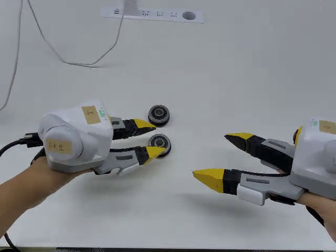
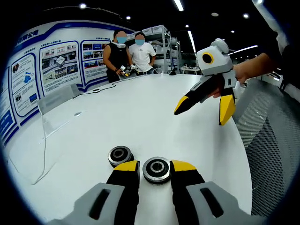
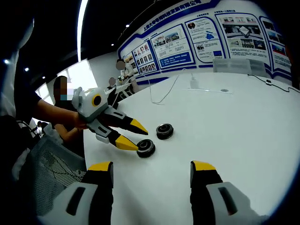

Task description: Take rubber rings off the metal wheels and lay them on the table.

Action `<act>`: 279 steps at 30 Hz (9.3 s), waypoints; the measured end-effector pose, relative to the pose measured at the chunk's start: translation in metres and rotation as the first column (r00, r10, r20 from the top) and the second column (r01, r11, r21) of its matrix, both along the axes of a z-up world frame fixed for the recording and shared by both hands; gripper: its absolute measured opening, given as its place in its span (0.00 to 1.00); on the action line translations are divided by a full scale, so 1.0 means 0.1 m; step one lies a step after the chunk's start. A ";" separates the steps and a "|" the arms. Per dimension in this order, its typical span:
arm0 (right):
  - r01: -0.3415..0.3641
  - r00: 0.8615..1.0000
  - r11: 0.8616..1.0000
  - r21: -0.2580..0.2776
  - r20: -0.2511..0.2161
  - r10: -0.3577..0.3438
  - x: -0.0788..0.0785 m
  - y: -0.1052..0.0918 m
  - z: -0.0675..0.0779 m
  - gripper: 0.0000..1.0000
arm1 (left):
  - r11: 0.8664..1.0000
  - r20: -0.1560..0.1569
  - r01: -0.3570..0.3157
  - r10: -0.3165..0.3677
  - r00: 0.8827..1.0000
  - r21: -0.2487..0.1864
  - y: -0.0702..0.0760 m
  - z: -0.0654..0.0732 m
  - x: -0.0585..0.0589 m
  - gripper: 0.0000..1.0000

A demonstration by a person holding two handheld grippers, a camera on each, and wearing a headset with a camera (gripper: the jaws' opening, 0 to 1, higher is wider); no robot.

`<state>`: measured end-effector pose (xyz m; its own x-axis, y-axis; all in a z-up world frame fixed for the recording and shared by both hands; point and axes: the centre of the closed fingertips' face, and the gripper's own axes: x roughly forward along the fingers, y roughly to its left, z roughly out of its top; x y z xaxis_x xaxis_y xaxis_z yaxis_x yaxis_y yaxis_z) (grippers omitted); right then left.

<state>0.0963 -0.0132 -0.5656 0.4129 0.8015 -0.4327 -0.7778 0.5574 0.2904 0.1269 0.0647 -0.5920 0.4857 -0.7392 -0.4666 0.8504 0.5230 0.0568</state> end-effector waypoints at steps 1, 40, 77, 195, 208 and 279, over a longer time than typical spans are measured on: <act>0.000 1.000 1.000 0.004 -0.001 0.000 0.00 0.00 0.00 0.67 | 1.000 0.001 0.004 -0.004 1.000 0.006 0.00 -0.01 -0.01 0.27; -0.015 1.000 0.999 0.040 -0.019 0.016 -0.04 0.07 0.03 0.64 | 0.995 0.004 0.062 -0.063 0.998 0.073 -0.04 -0.06 -0.01 0.14; 0.263 0.894 0.941 0.215 -0.421 -0.154 0.37 0.42 -0.20 0.22 | 0.989 0.004 0.112 -0.113 0.994 0.093 -0.06 -0.07 -0.03 0.14; 0.380 0.716 0.917 0.124 -0.667 -0.206 0.27 0.58 -0.43 0.01 | 0.970 0.046 0.184 -0.193 0.980 0.159 -0.07 -0.06 -0.05 0.13; 0.391 0.700 0.911 0.129 -0.684 -0.204 0.28 0.59 -0.42 0.00 | 0.972 0.045 0.181 -0.189 0.981 0.153 -0.04 -0.09 -0.03 0.13; 0.260 0.823 0.963 0.075 -0.538 -0.181 0.19 0.73 -0.22 0.01 | 0.979 0.078 0.140 -0.152 0.985 0.148 0.00 -0.09 -0.05 0.13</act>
